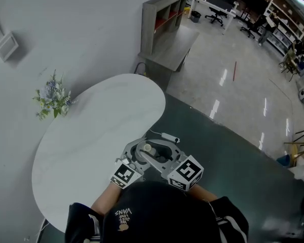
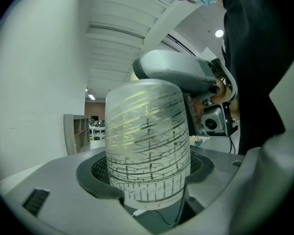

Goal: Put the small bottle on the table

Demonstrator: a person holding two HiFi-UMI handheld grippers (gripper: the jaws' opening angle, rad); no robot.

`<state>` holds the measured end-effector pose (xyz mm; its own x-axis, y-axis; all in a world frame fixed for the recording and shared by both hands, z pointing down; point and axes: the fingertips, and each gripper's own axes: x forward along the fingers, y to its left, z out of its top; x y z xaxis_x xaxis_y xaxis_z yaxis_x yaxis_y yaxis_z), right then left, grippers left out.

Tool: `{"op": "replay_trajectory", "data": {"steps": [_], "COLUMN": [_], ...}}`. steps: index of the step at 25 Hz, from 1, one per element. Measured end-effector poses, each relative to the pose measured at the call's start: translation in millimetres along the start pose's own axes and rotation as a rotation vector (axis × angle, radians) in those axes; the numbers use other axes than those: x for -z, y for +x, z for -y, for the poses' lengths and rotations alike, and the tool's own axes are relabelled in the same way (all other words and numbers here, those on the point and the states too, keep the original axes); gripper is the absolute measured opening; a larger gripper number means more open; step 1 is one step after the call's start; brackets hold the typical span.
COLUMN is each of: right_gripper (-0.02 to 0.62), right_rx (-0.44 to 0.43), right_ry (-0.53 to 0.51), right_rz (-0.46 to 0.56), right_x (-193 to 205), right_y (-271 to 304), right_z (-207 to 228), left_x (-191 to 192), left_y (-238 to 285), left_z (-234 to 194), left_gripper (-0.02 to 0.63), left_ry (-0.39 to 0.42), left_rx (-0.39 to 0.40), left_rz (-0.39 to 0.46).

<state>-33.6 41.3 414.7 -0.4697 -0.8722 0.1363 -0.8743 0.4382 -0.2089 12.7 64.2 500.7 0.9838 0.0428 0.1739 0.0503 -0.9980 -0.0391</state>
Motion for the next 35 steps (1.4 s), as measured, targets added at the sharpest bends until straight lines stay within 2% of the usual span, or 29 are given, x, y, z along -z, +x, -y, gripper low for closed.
{"op": "replay_trajectory", "data": {"steps": [6,10,14,19,27,35], "right_gripper": [0.16,0.158,0.158,0.158,0.156,0.156], "right_rx": [0.012,0.003,-0.009,-0.064,-0.137,-0.192], "right_ry": [0.011,0.0,-0.002,-0.022,-0.021,-0.008], "right_rz": [0.002,-0.011,-0.002,-0.02,-0.057,-0.099], "right_x": [-2,-3,-6,-17,-24,-14], "right_y": [38,53,68,87,116,143], "right_z": [16,29,54,91,156,212], "left_x": [10,12,14,11,18,39], "left_y": [-5,1,15,40,84,116], "left_z": [-39,-57,-84,-124,-185,-232], "left_gripper": [0.367,0.367,0.367,0.367,0.368,0.368], "left_ry": [0.0,-0.023,-0.012,-0.014,-0.034,-0.096], "left_rx": [0.015,0.008,-0.011,-0.074,-0.171,-0.268], "left_rz": [-0.011,0.004,0.012,0.023,-0.007,-0.053]}}
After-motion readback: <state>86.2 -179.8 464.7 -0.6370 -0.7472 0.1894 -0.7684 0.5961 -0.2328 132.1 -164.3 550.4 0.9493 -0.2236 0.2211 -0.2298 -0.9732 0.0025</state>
